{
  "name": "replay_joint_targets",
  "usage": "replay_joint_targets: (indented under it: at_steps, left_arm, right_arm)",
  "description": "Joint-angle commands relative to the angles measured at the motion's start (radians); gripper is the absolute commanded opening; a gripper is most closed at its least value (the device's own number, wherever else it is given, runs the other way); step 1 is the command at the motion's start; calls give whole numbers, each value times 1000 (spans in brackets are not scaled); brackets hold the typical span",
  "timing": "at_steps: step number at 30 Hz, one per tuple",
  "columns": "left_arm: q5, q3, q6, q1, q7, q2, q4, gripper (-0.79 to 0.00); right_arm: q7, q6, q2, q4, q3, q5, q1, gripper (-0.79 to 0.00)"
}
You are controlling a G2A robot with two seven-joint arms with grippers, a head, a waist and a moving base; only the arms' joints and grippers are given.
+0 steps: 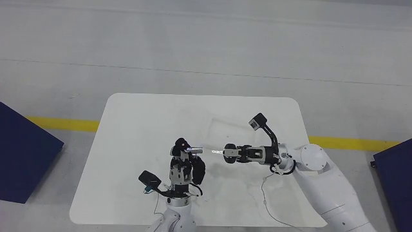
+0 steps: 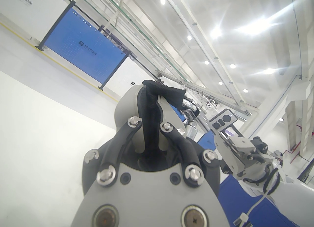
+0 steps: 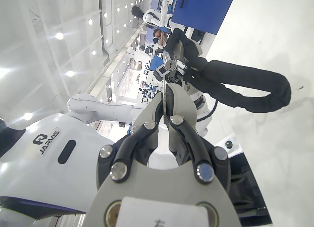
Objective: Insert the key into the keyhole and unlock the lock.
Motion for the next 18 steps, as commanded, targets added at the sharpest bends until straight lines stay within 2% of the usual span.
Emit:
replay_joint_targets:
  at_steps: [1, 8, 18]
  left_arm:
    - [11, -13, -10, 11, -23, 4, -11, -785]
    - [37, -33, -63, 39, -76, 7, -43, -785]
    - [42, -34, -64, 42, -77, 7, -45, -785]
  right_arm:
    - [27, 7, 3, 2, 8, -3, 0, -785]
    - [48, 26, 8, -13, 12, -13, -14, -785]
    - [11, 14, 5, -33, 10, 2, -27, -785]
